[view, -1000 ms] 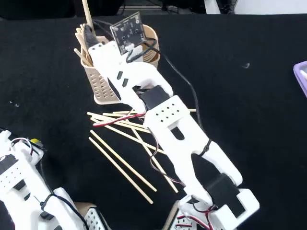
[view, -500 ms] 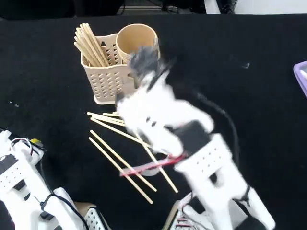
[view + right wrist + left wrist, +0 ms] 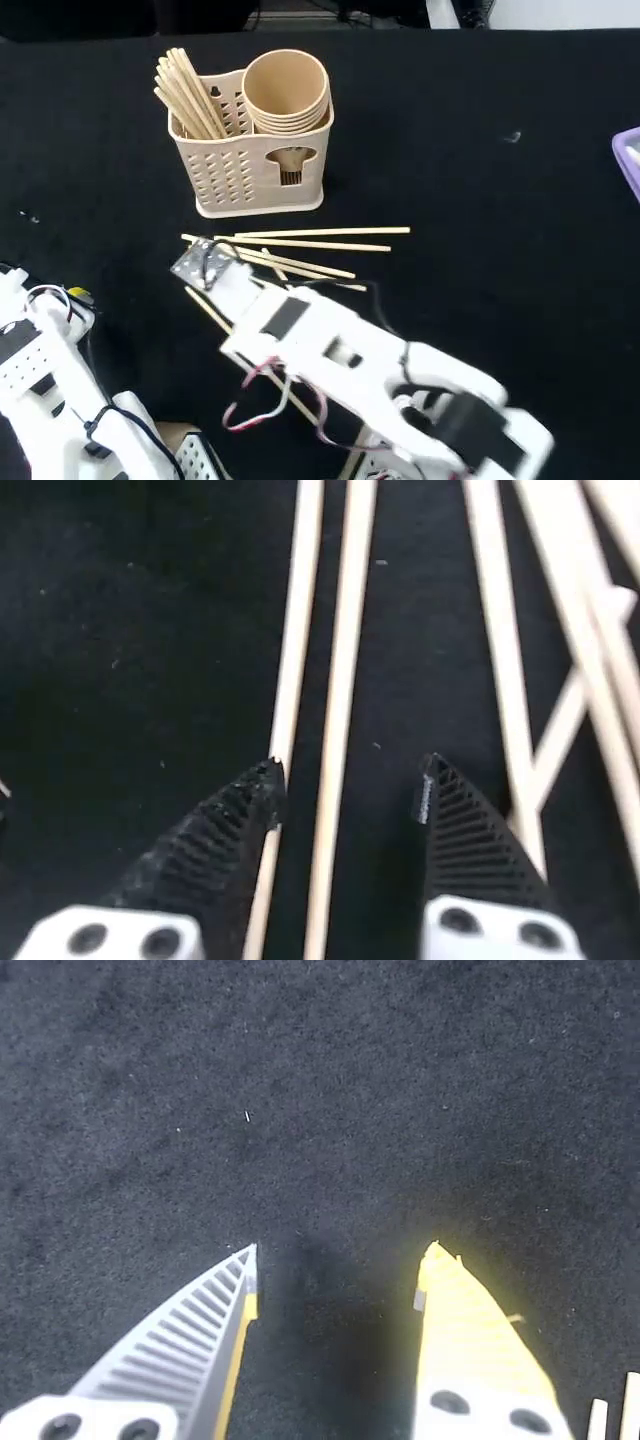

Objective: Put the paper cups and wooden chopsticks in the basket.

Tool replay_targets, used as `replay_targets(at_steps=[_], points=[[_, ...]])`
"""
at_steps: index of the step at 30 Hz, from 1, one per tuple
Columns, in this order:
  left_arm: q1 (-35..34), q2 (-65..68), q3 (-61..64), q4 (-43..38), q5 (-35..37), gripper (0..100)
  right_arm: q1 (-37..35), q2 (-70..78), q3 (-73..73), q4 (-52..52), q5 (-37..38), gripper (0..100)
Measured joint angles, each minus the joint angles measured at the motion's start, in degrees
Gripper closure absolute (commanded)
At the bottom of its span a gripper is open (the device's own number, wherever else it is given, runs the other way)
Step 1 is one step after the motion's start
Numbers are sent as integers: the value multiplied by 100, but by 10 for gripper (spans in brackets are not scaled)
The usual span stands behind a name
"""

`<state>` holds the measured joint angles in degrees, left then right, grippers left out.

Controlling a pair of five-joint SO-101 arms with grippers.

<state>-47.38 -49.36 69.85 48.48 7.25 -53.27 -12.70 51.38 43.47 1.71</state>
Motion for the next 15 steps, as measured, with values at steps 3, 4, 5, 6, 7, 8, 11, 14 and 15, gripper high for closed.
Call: replay_targets(at_steps=[3, 4, 5, 6, 7, 8, 11, 14, 15], points=[[0, 0, 0, 0, 0, 741, -105, 686, -519, 141, 0, 783], [0, 0, 0, 0, 0, 741, -114, 914, -695, 202, 0, 783], [0, 0, 0, 0, 0, 741, -114, 1116, -844, 255, 0, 783], [0, 0, 0, 0, 0, 741, -114, 1284, -976, 281, 0, 783], [0, 0, 0, 0, 0, 741, -114, 1451, -1108, 299, 0, 783], [0, 0, 0, 0, 0, 741, -114, 1574, -1213, 308, 0, 784], [0, 0, 0, 0, 0, 741, -141, 1846, -1512, 554, 0, 849], [0, 0, 0, 0, 0, 741, -79, 1925, -1732, 844, 0, 994], [0, 0, 0, 0, 0, 741, -79, 1934, -1758, 879, 0, 979]])
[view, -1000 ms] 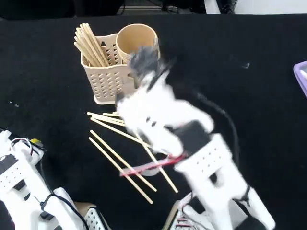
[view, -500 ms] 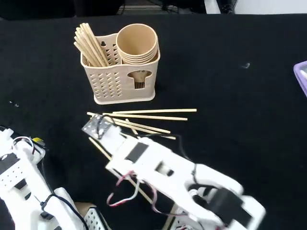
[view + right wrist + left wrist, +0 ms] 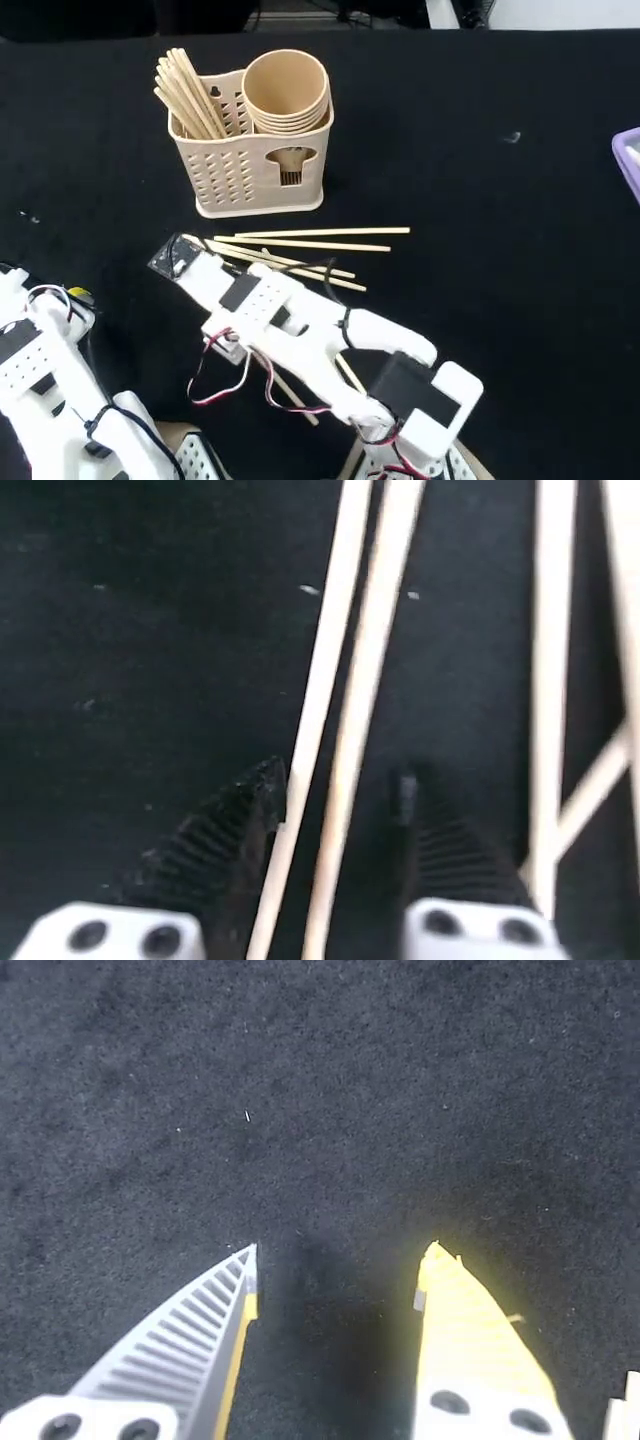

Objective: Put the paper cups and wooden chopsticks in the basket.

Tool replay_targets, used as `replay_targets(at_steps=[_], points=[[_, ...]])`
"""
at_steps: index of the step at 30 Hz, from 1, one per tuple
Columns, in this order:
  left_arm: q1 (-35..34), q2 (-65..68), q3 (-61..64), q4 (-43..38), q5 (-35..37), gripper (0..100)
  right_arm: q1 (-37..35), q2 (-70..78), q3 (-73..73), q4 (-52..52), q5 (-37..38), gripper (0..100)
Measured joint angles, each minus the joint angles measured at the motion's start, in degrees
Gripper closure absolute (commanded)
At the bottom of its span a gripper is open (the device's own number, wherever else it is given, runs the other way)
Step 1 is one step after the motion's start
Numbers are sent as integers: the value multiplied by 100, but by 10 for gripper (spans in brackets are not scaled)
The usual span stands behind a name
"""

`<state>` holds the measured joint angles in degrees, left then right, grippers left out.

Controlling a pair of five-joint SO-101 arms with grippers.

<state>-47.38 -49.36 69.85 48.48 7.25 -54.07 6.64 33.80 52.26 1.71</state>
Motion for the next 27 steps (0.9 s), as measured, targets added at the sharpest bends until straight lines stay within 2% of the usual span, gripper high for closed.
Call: replay_targets(at_steps=[5, 10, 16, 20, 23, 27], points=[[0, 0, 0, 0, 0, 741, 18, 70, -123, 264, 457, 988], [0, 0, 0, 0, 0, 741, 193, -378, 123, 492, 554, 988], [0, 0, 0, 0, 0, 741, 501, -2321, 97, 1626, 738, 988], [0, 0, 0, 0, 0, 741, 765, -3815, -325, 1873, 782, 987], [0, 0, 0, 0, 0, 741, 1073, -4712, -686, 1345, 782, 987], [0, 0, 0, 0, 0, 741, 1275, -5055, -615, -598, 765, 987]])
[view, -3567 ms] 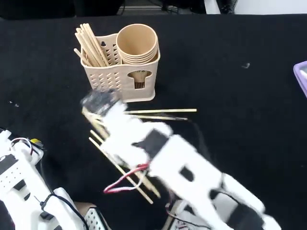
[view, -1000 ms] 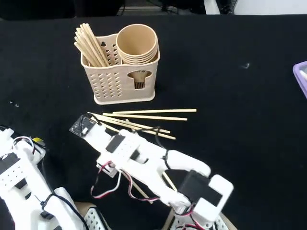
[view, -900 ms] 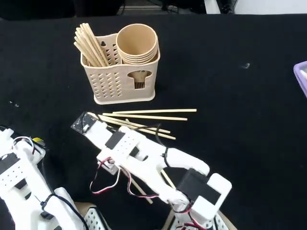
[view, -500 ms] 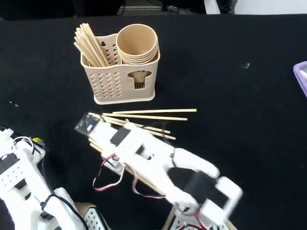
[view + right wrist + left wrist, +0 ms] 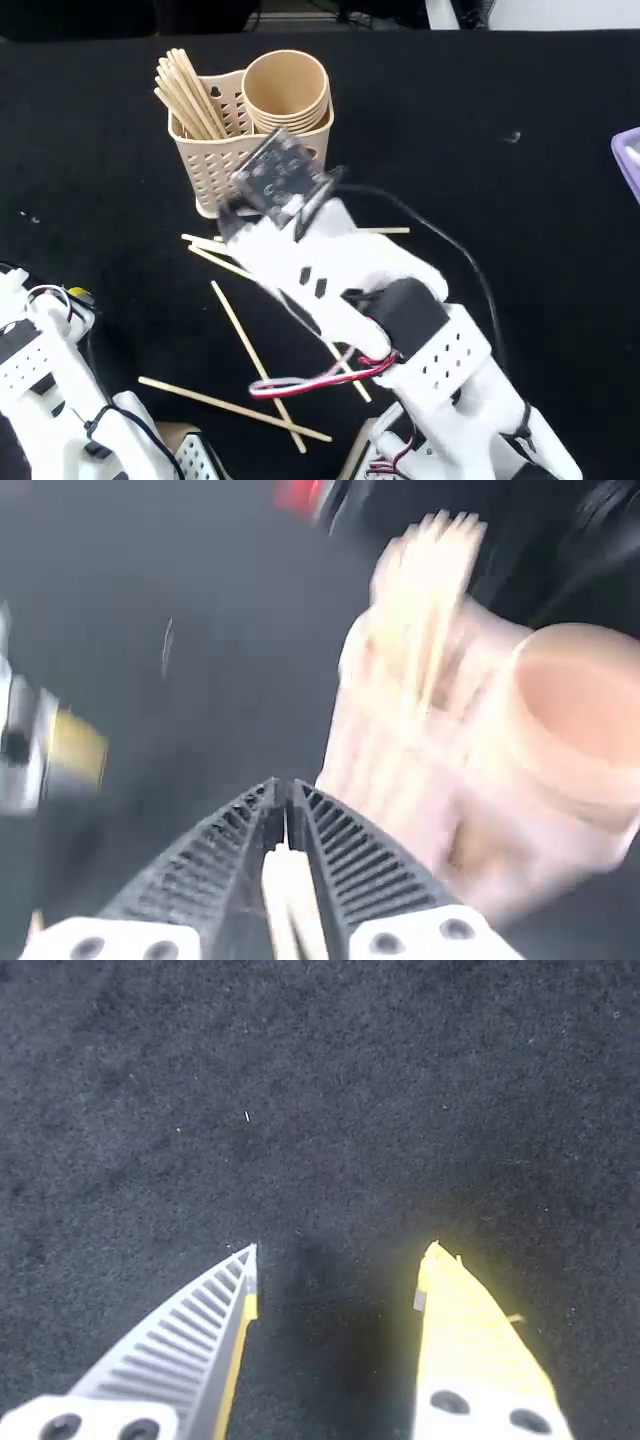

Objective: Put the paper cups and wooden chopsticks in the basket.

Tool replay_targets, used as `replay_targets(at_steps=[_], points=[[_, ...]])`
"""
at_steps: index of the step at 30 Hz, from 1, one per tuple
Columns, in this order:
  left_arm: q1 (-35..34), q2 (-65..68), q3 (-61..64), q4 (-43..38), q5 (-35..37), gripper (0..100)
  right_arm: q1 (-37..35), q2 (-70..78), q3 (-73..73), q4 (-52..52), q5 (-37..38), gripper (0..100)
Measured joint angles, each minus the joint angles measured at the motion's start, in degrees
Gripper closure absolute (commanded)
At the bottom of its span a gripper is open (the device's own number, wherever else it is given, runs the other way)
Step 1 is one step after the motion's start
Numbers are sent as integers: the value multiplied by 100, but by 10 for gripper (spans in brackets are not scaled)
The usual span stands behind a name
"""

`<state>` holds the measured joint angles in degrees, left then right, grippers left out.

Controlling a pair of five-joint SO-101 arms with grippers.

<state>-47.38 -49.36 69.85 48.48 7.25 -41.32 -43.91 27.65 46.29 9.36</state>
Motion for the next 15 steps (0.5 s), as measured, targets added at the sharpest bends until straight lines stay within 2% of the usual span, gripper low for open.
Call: replay_targets(at_steps=[3, 7, 11, 15], points=[[0, 0, 0, 0, 0, 741, 9, 44, 387, -958, 0, 986], [0, 0, 0, 0, 0, 741, -360, 290, 1240, -246, 9, 950], [0, 0, 0, 0, 0, 741, -985, 299, 2207, 457, -35, 799], [9, 0, 0, 0, 0, 741, -1679, 299, 3121, 492, -607, 707]])
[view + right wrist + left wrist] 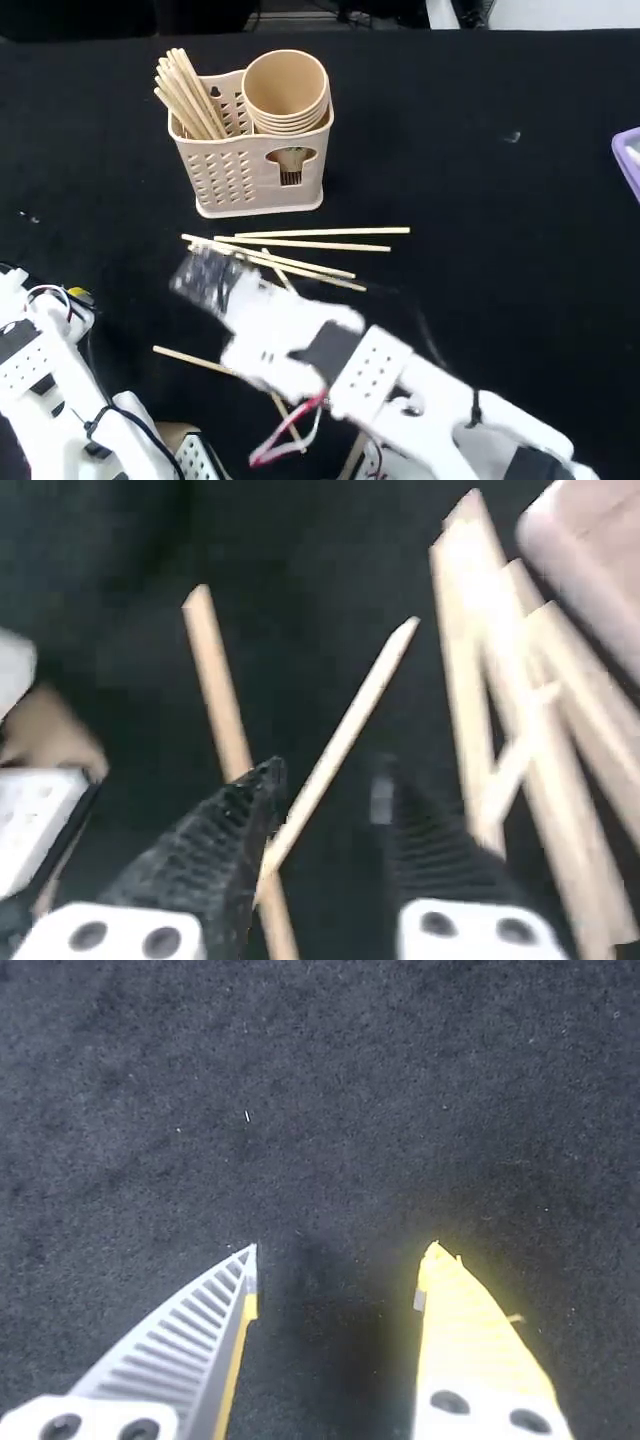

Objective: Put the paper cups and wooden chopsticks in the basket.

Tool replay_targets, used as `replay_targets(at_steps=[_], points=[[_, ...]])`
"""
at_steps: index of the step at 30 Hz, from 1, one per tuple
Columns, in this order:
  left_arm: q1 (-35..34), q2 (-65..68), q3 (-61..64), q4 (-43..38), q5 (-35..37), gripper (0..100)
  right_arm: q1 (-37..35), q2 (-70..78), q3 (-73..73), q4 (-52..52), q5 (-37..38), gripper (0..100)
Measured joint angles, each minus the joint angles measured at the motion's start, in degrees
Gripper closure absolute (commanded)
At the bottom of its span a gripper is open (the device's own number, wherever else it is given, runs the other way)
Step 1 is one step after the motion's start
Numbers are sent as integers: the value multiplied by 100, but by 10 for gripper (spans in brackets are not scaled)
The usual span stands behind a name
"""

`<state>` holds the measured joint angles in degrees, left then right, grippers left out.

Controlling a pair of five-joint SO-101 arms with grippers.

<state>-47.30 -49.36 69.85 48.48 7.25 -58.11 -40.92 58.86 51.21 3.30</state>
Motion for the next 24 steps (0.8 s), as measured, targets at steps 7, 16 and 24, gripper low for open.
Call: replay_targets(at_steps=[7, 16, 24], points=[[0, 0, 0, 0, 0, 741, -316, 220, 818, -1116, -378, 705], [0, 0, 0, 0, 0, 741, -360, 2031, 158, -1196, -422, 705], [0, 0, 0, 0, 0, 741, -369, 3385, -651, -1196, -422, 740]])
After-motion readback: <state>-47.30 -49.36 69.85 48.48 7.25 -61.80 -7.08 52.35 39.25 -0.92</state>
